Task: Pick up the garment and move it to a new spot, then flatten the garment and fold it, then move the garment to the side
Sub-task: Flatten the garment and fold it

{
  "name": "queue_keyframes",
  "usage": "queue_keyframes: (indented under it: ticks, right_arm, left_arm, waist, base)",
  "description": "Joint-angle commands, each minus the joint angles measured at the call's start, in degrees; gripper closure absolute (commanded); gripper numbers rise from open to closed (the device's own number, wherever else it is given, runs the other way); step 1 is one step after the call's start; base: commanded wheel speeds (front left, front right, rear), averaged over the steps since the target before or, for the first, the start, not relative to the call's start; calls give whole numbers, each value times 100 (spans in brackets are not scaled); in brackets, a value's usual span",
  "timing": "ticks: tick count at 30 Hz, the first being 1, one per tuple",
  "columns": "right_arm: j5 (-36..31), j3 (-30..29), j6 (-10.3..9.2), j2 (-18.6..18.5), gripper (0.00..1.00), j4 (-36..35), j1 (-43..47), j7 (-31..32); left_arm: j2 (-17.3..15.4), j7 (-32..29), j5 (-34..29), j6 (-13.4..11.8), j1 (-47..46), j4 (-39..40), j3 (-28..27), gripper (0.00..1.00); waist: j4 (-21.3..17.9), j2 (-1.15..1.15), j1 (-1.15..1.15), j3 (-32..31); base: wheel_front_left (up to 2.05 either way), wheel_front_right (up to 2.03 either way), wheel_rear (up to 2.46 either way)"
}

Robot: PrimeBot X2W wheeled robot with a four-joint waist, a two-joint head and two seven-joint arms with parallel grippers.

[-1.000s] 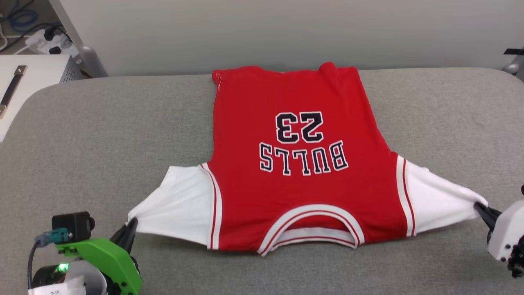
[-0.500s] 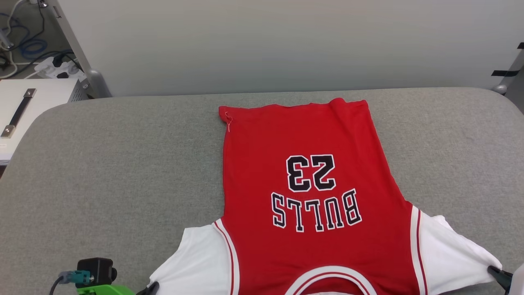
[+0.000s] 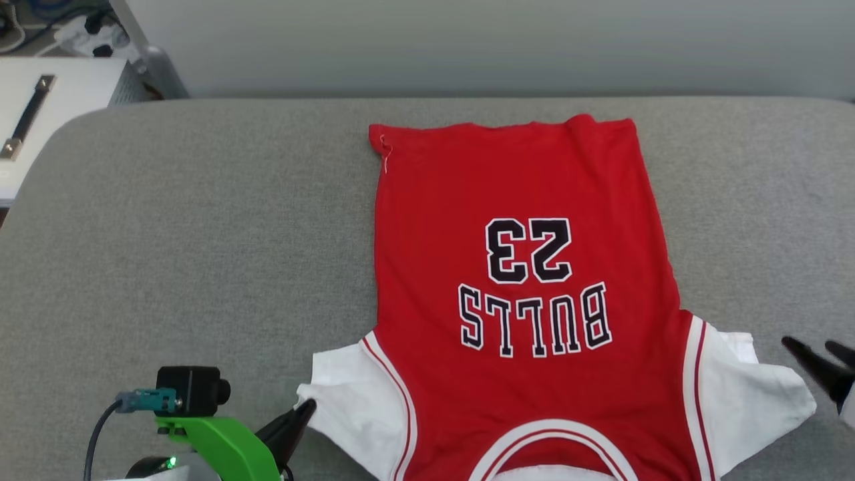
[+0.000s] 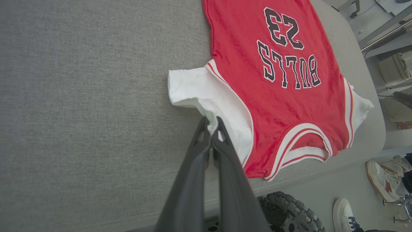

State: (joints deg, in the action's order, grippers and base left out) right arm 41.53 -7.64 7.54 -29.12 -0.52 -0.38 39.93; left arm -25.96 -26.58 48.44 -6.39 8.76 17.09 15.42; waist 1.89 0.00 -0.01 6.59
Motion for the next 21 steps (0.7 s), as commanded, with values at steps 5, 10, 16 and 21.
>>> queue_keyframes:
  ticks: [5,10,16,21]
  right_arm:
    - [27,40,-5,-140,0,-350,-923,488]
    - [-182,168,-5,-265,0,-265,-1914,944]
    - [-480,292,-5,-303,0,290,-3333,1518]
    - [-818,394,-5,-388,0,811,-4529,1825]
  left_arm:
    - [-140,-214,-208,-82,-138,521,135,100]
    - [-154,-296,-371,-69,-344,793,286,100]
    - [-11,-314,-411,31,-621,908,495,100]
    - [80,-179,-523,156,-890,793,587,100]
  waist:
    - [451,0,1,1062]
    - [736,0,1,1606]
    - [1072,0,1,2246]
    - [1351,0,1,2747]
  base:
    - [0,0,0]
    - [0,0,0]
    - [0,0,0]
    - [0,0,0]
